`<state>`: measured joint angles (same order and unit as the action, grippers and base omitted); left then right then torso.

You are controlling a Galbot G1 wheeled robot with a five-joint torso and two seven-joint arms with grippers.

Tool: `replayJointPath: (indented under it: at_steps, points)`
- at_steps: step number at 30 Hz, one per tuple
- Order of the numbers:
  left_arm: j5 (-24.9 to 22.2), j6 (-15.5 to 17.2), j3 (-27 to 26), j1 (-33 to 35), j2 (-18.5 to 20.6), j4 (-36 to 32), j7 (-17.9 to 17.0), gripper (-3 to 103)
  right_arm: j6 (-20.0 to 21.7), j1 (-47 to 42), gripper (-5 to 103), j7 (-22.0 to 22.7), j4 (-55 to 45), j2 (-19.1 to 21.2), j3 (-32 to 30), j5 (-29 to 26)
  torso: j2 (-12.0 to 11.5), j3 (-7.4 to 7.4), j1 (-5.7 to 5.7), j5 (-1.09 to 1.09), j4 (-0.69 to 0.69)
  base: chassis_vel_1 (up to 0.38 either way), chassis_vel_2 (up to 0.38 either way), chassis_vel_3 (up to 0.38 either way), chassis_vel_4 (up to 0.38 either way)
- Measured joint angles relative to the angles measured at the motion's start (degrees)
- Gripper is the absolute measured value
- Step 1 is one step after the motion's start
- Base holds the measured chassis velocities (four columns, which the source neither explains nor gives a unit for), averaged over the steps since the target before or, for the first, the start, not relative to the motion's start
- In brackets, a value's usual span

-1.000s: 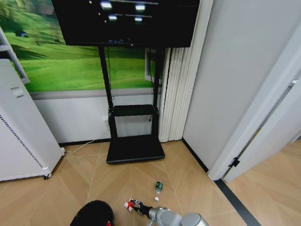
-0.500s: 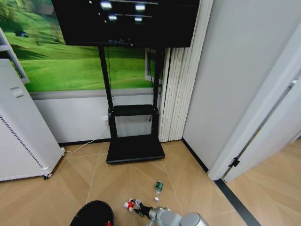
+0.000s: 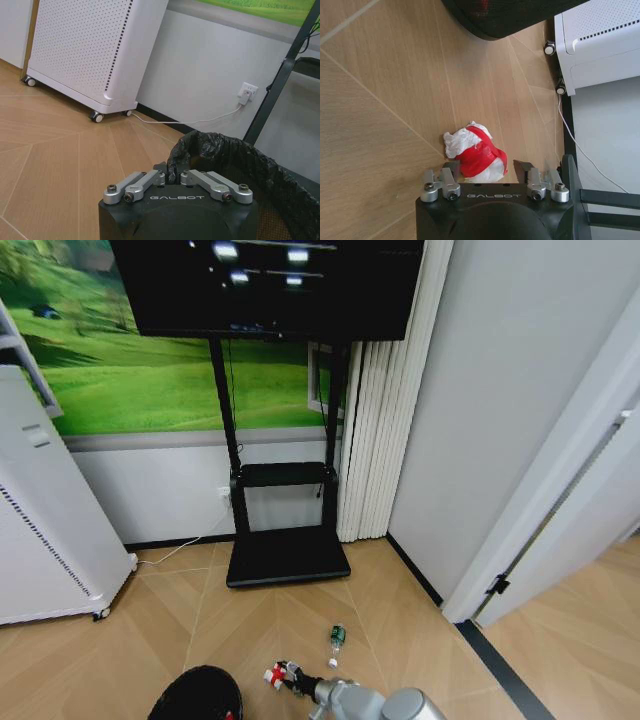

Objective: Pick up the trash bin and place the garbage on the floor into it.

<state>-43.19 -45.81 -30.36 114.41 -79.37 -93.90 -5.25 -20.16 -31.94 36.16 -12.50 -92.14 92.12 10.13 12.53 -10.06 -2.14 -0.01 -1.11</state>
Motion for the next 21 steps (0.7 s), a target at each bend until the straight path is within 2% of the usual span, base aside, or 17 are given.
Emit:
replayJointPath:
  at_steps: [1,2,4,5,8,11,12,14,16,17,20,21]
  points:
    - [0.0,0.0,0.0,0.0,0.0,0.0,0.0,8,0.0,-0.1,61,0.0,0.2,0.0,-0.2,0.2,0.0,0.00,0.00,0.00,0.00,0.000,0.000,0.000,0.000]
    - [0.0,0.0,0.0,0.0,0.0,0.0,0.0,8,0.0,-0.1,61,0.0,0.2,0.0,-0.2,0.2,0.0,0.00,0.00,0.00,0.00,0.000,0.000,0.000,0.000]
    - [0.0,-0.1,0.0,0.1,-0.1,-0.1,0.1,8,-0.3,-0.3,50,0.1,0.4,0.0,-0.5,1.0,0.0,0.00,0.00,0.00,0.00,0.000,0.000,0.000,0.000]
    - [0.0,-0.1,0.0,0.1,-0.1,-0.1,0.1,8,-0.3,-0.3,50,0.1,0.4,0.0,-0.5,1.0,0.0,0.00,0.00,0.00,0.00,0.000,0.000,0.000,0.000]
    - [-0.2,-0.4,0.1,0.2,0.0,-0.1,0.4,8,-0.7,-0.4,34,0.2,0.5,0.0,-0.6,1.4,0.0,0.00,0.00,0.00,0.00,0.000,0.000,0.000,0.000]
    - [-0.2,-0.7,0.0,0.3,0.0,-0.1,0.5,8,-1.0,-0.4,28,0.5,0.5,0.0,-0.9,1.9,0.0,0.00,0.00,0.00,0.00,0.000,0.000,0.000,0.000]
    - [-0.3,-0.7,0.0,0.4,0.1,-0.1,0.5,8,-1.2,-0.4,18,0.9,0.5,0.0,-1.3,2.5,0.0,0.00,0.00,0.00,0.00,0.000,0.000,0.000,0.000]
    - [-0.3,-0.7,-0.1,0.5,0.2,-0.2,0.5,8,-1.4,-0.3,18,1.2,0.5,0.0,-1.8,2.9,0.0,0.00,0.00,0.00,0.00,0.000,0.000,0.000,0.000]
    - [-0.3,-0.7,-0.4,0.7,0.3,-0.8,0.5,8,-2.7,0.0,4,3.2,0.6,0.0,-4.0,5.3,0.0,0.00,0.00,0.00,0.00,0.000,0.000,0.000,0.000]
    - [-0.3,-0.7,-0.4,0.7,0.3,-0.8,0.5,8,-2.7,0.0,4,3.2,0.6,0.0,-4.0,5.3,0.0,0.00,0.00,0.00,0.00,0.000,0.000,0.000,0.000]
    - [-0.6,-0.7,-1.0,1.1,0.7,-1.8,0.3,8,-6.8,1.2,18,4.5,0.5,0.0,-8.9,9.3,0.0,0.00,0.00,0.01,0.00,0.000,0.000,0.000,0.000]
    - [-0.6,-0.7,-1.0,1.1,0.7,-1.8,0.3,8,-6.8,1.2,18,4.5,0.5,0.0,-8.9,9.3,0.0,0.00,0.00,0.01,0.00,0.000,0.000,0.000,0.000]
